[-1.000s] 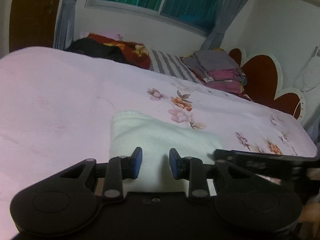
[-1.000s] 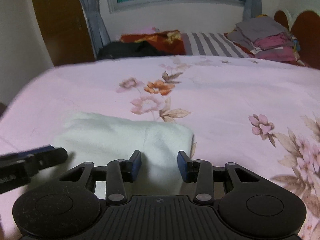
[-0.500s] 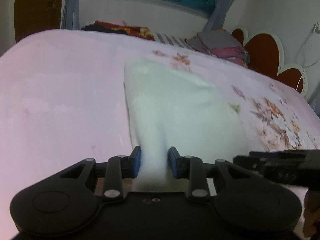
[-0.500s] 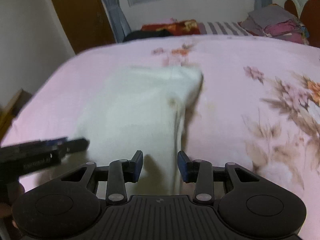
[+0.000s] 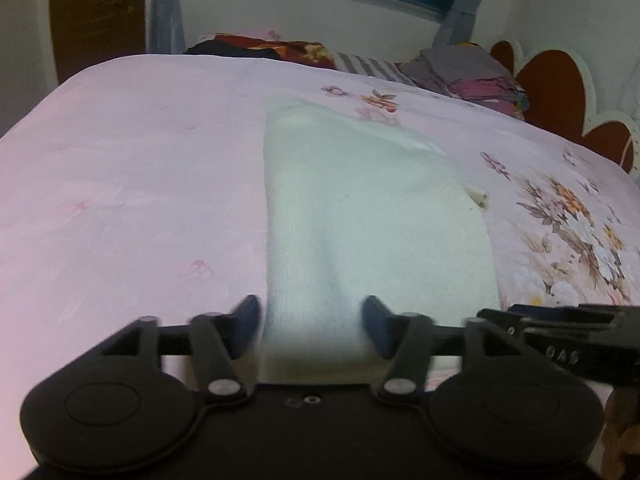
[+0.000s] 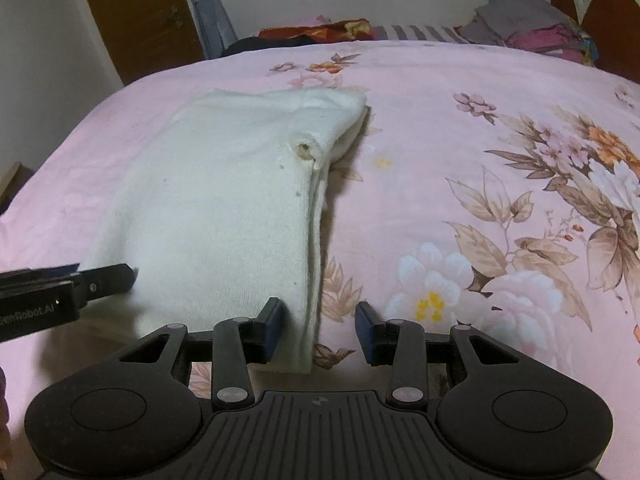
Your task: Fold small clothes
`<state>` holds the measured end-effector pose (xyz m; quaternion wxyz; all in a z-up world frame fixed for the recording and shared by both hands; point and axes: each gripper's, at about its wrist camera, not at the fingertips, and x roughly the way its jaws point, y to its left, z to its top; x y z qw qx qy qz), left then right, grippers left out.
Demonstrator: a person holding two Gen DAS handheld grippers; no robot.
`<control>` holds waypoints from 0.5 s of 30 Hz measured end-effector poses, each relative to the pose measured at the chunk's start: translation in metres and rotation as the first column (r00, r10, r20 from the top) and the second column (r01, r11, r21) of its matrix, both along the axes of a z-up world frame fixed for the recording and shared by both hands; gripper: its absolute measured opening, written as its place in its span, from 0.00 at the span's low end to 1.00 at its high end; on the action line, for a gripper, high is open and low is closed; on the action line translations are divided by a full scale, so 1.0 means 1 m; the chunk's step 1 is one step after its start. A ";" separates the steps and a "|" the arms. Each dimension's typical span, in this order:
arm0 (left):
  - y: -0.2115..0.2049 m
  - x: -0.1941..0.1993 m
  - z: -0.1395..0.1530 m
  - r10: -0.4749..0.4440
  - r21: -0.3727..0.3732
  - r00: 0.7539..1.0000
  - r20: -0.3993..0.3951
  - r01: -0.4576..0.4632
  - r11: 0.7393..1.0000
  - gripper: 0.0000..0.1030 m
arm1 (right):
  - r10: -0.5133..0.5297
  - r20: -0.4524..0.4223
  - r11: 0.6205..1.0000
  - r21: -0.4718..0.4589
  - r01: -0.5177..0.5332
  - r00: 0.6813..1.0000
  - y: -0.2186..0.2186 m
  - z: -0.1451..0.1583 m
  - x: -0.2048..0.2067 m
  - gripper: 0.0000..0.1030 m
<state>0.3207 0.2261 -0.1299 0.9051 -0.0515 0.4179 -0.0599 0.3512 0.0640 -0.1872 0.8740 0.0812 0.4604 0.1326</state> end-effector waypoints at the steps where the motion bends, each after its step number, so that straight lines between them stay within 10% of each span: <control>1: 0.000 -0.002 0.002 0.009 -0.003 1.000 0.002 -0.009 1.000 0.67 | 0.007 0.009 1.000 -0.008 -0.007 1.000 0.001 -0.001 -0.001 0.38; 10: -0.012 -0.030 0.030 0.075 0.042 0.994 0.074 -0.079 0.996 1.00 | 0.032 0.014 0.999 -0.021 -0.031 0.999 0.002 0.001 0.000 0.48; 15: -0.018 -0.055 0.047 0.109 0.091 0.991 0.073 -0.116 0.989 0.99 | -0.003 0.036 0.999 0.036 0.002 0.999 -0.013 0.020 -0.015 0.53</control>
